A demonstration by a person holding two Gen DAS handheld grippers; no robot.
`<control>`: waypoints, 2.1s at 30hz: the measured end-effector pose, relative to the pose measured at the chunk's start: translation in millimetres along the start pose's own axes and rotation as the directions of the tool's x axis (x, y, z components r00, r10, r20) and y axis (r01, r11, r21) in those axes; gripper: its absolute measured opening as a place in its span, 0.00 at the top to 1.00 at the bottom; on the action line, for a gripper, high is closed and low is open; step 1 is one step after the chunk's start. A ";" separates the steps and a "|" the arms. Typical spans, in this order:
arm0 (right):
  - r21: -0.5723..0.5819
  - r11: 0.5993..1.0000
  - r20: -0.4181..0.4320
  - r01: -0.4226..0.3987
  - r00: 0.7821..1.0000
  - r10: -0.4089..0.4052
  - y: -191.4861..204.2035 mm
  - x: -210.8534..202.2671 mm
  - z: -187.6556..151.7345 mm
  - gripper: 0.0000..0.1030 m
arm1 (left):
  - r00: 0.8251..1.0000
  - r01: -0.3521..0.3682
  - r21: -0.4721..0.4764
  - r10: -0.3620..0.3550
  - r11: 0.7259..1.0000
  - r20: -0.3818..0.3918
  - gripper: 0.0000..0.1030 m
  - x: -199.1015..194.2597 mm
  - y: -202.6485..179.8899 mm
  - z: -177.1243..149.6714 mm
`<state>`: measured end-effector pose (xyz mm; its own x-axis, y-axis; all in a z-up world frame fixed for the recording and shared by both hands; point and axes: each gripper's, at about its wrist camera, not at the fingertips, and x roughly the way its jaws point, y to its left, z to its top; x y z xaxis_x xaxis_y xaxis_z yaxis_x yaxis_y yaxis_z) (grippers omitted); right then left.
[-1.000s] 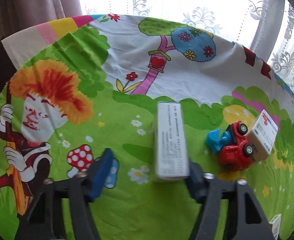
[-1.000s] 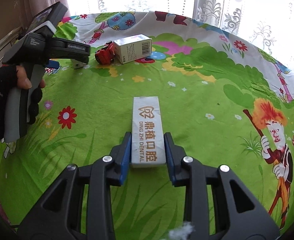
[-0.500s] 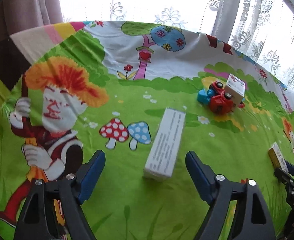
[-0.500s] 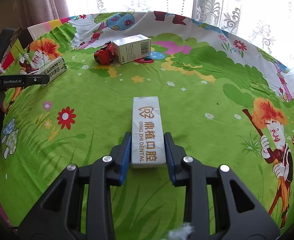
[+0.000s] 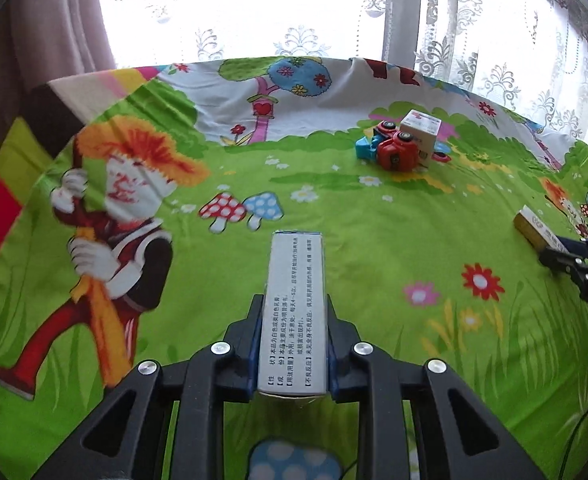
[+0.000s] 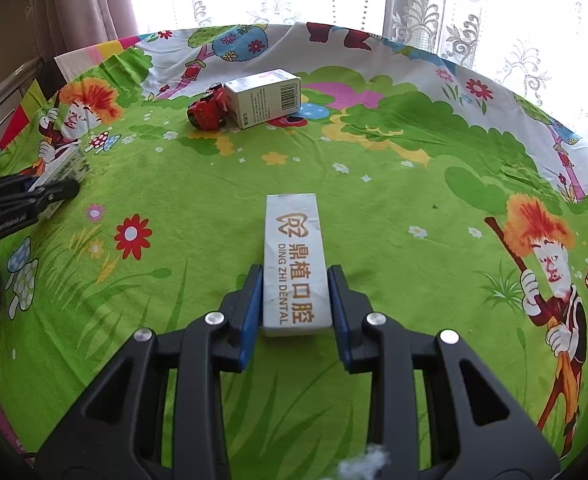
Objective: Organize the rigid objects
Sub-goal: 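Grasp the white printed medicine box with the left gripper while the right gripper holds the dental box, then carry the medicine box and dental box over the storage box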
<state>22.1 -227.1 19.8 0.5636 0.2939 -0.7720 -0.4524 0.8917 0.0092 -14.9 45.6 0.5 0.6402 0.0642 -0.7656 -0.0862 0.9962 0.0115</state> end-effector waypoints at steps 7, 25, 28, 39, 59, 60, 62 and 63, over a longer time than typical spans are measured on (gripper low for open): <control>0.000 1.000 0.001 0.001 1.000 -0.001 -0.6 0.7 -0.8 0.65 | 1.000 0.022 -0.090 -0.021 0.996 0.005 0.75 -7.7 18.7 -5.9; 0.082 0.992 -0.058 0.093 0.994 -0.088 47.4 -3.3 3.8 0.67 | 1.000 0.020 -0.116 -0.019 0.993 0.010 0.75 -12.8 25.0 -6.9; 0.026 0.998 -0.070 0.052 0.996 -0.050 89.6 -10.8 1.1 0.67 | 1.000 -0.019 -0.140 0.020 0.990 0.002 0.75 -22.4 32.4 -16.4; -0.093 0.992 -0.096 -0.088 0.992 0.079 165.2 -49.6 -39.6 0.67 | 0.999 -0.040 -0.170 0.034 0.985 -0.039 0.75 -84.9 48.4 -77.0; -0.014 1.000 0.010 -0.002 1.000 0.003 101.8 -181.5 -124.5 0.67 | 0.978 0.208 0.272 -0.207 0.940 -0.032 0.75 -159.5 -113.8 -76.1; -0.006 1.000 0.020 0.013 1.000 -0.013 96.1 -190.5 -129.0 0.67 | 0.974 0.225 0.296 -0.225 0.928 -0.034 0.75 -164.2 -125.1 -75.3; 0.011 0.999 0.038 0.044 0.998 -0.044 84.4 -207.6 -137.7 0.67 | 0.962 0.269 0.341 -0.269 0.901 -0.048 0.75 -172.7 -148.9 -74.2; 0.024 0.998 0.049 0.062 0.997 -0.064 77.4 -216.8 -143.1 0.67 | 0.955 0.293 0.361 -0.292 0.885 -0.058 0.75 -176.7 -161.1 -74.0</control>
<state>-234.0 -271.1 96.9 0.6242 0.2530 -0.7392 -0.3998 0.9163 -0.0239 -170.6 -130.5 86.4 0.5924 -0.2332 -0.7712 0.3867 0.9220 0.0182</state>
